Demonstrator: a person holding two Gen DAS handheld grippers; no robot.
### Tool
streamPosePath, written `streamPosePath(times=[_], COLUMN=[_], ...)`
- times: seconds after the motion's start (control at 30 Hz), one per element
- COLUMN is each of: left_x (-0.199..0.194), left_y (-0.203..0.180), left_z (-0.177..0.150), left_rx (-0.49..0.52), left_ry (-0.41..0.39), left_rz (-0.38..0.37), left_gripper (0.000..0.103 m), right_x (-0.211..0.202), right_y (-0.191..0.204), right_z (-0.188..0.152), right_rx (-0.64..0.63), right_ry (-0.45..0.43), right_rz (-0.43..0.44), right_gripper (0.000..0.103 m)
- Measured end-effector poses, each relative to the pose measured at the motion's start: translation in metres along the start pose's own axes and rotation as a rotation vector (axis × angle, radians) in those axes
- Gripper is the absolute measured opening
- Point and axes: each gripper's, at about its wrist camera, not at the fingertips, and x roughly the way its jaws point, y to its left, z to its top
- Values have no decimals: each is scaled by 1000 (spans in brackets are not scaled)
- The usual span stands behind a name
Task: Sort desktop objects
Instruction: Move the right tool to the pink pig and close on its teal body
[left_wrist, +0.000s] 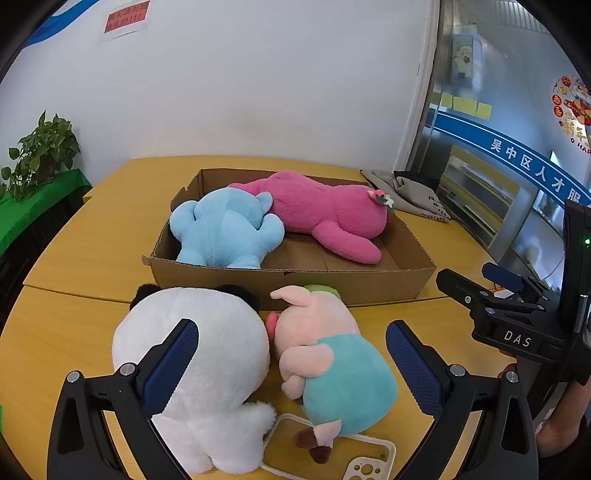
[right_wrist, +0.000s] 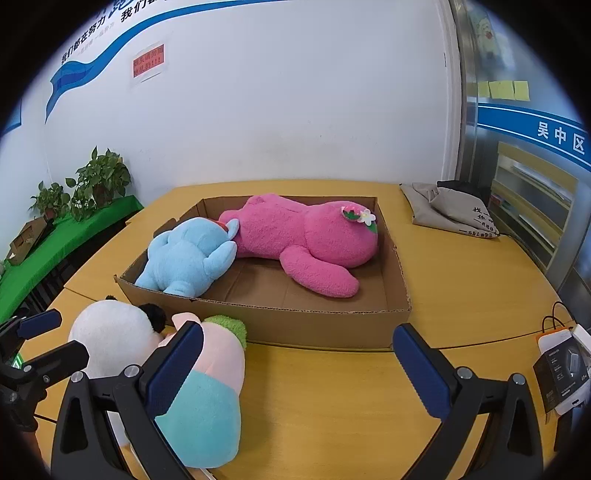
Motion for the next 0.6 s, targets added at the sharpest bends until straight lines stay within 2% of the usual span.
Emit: streamPosePath(times=[0.4,0.5,0.6], left_x=[17,24,35], left_y=[12,12,10], left_z=[-7,-7,-5], left_rx=[-41,-42,-48], left_ry=[43,57,91], left_rz=[-38,-53,-86], left_gripper=[103,103,103], right_x=[15,21,30], right_y=[-3,0,4], right_z=[-13,-22,-40], right_rx=[17,12,16], right_ry=[50,67,114], right_rz=[3,30,91], right_gripper=[103,103,103])
